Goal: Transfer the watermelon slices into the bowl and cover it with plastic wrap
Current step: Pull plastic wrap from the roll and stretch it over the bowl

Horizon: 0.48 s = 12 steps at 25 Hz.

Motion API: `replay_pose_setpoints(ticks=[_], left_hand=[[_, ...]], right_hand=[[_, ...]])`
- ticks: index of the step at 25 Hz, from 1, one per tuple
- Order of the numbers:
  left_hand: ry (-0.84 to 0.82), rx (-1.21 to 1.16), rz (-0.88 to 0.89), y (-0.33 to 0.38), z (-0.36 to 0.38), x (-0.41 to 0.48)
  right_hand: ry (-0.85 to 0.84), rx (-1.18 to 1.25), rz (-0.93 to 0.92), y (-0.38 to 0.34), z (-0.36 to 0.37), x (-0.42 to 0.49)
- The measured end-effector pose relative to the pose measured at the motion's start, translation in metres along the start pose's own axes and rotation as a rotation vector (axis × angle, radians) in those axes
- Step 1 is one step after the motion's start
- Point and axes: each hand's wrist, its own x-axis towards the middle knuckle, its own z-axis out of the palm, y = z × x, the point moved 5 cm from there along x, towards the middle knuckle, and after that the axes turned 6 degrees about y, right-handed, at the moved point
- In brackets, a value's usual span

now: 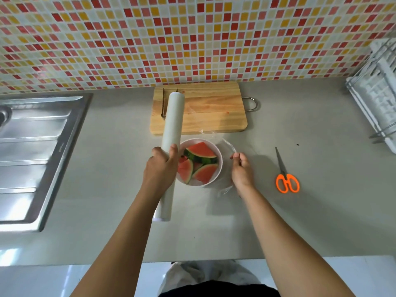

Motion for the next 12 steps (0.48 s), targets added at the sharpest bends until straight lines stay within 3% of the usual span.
replay_pose_setpoints(ticks=[6, 12], left_hand=[[0.080, 0.136, 0.033, -0.017, -0.010, 0.006], [0.044, -0.130, -0.033, -0.047, -0.004, 0.015]], right_hand=[[0.031, -0.016, -0.022, 0.000, 0.005, -0.001], [0.023, -0.051, -0.014, 0.003, 0.008, 0.000]])
